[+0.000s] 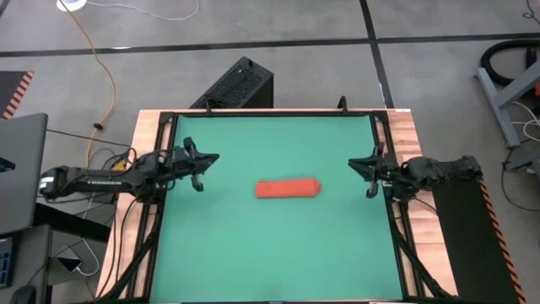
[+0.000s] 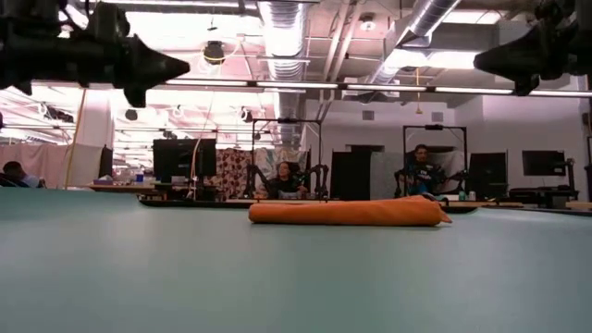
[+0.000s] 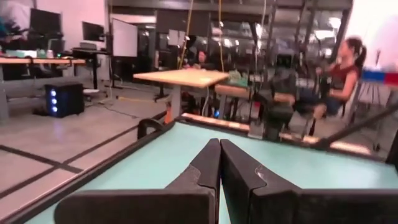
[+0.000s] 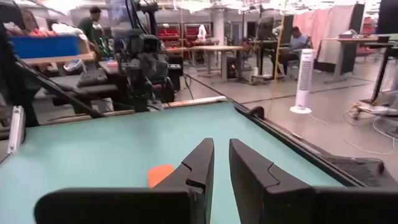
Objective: Roll towel
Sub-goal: Return to Home Position
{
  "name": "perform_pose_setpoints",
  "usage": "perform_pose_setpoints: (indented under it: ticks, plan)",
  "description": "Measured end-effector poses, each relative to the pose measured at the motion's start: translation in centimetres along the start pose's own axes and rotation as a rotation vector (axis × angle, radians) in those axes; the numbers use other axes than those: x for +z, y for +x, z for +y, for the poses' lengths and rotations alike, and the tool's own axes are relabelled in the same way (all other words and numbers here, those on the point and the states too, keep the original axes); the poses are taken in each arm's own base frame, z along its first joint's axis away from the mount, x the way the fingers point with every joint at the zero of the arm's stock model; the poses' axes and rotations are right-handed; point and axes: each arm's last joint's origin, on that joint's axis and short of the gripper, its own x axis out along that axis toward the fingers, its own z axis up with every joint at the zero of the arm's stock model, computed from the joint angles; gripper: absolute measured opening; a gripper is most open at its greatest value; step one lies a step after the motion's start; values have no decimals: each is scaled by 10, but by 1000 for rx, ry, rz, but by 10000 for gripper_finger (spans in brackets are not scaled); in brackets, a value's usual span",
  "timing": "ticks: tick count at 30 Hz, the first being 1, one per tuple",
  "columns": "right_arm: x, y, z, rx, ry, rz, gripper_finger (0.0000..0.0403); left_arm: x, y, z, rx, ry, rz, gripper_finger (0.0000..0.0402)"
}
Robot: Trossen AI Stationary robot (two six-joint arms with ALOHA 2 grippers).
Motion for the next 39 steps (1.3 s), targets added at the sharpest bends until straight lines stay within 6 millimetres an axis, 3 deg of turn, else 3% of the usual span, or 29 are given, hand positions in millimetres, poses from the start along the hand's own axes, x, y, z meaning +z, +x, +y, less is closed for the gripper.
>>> perform_pose_setpoints:
  ticks: [4, 9, 15, 20, 31, 39]
  plan:
    - [-5, 1, 2, 34, 7, 45, 75, -9, -14, 6, -2, -49, -36, 0]
    - [-27, 3, 8, 130, -22, 107, 75, -16, -19, 6, -40, -61, 56, 0]
    - [-48, 8, 17, 285, -31, -12, 75, -19, -23, 2, -208, -73, 105, 0]
    - [-49, 8, 17, 288, -26, -1, 75, -21, -24, 0, -276, -96, 135, 0]
    - [-48, 9, 16, 237, 4, -6, 75, -26, -24, 3, -166, -99, 172, 0]
    - [-48, 9, 16, 232, 5, -7, 75, 3, -30, -1, -241, -176, 17, 0]
